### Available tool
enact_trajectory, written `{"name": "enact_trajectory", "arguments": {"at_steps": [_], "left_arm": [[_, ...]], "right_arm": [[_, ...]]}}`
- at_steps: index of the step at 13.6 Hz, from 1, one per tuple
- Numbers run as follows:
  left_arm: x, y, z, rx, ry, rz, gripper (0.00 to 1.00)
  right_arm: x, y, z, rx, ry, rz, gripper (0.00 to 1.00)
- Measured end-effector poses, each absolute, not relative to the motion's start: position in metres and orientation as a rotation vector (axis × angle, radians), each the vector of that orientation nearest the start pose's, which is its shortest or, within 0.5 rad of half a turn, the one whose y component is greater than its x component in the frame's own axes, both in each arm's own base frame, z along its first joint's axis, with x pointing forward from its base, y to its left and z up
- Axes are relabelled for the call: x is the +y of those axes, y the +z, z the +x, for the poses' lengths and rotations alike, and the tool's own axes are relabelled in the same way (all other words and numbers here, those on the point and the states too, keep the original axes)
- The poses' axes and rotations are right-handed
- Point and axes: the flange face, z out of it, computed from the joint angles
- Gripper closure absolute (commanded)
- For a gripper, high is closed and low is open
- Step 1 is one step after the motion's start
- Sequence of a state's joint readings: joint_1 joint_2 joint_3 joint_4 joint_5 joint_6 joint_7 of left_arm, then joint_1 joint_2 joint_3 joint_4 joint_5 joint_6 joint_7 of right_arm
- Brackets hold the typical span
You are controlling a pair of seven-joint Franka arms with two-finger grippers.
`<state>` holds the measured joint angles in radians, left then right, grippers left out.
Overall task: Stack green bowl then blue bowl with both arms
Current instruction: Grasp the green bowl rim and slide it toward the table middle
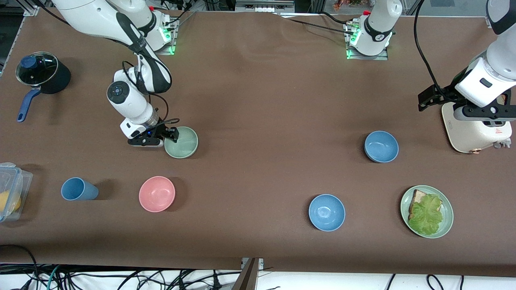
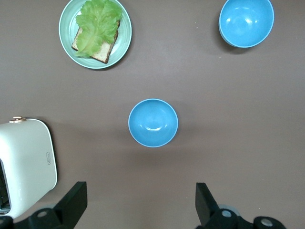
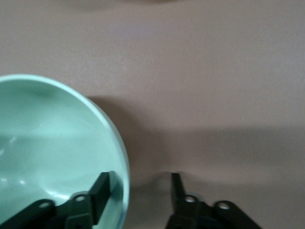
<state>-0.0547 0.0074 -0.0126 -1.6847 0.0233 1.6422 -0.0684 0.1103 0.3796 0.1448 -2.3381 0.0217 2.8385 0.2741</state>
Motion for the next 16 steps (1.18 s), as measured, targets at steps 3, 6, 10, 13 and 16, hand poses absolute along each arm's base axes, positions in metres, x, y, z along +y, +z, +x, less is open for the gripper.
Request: {"name": "enact_trajectory", "arguments": {"at_steps": [3, 6, 10, 13, 16], "left_arm": [[-0.035, 0.573, 0.557, 0.002, 0.075, -3.114, 0.0], [-0.035, 0.573, 0.557, 0.002, 0.075, -3.114, 0.0], [-0.034, 0.572, 0.557, 0.0, 0.087, -3.113, 0.0], [-0.034, 0.572, 0.556, -0.002, 0.09, -3.113, 0.0], [-0.034, 0.572, 0.556, -0.003, 0.091, -3.113, 0.0]], "right_arm": [[0.141, 0.197, 0.515, 0.065, -0.188, -3.036, 1.0], [0.147, 0.209, 0.517, 0.051, -0.213, -3.029, 1.0], [0.189, 0.222, 0.514, 0.001, -0.201, -2.998, 1.0], [0.267, 0.251, 0.511, -0.007, -0.241, -2.937, 1.0], [0.346, 0.258, 0.498, 0.051, -0.223, -2.884, 1.0]]}}
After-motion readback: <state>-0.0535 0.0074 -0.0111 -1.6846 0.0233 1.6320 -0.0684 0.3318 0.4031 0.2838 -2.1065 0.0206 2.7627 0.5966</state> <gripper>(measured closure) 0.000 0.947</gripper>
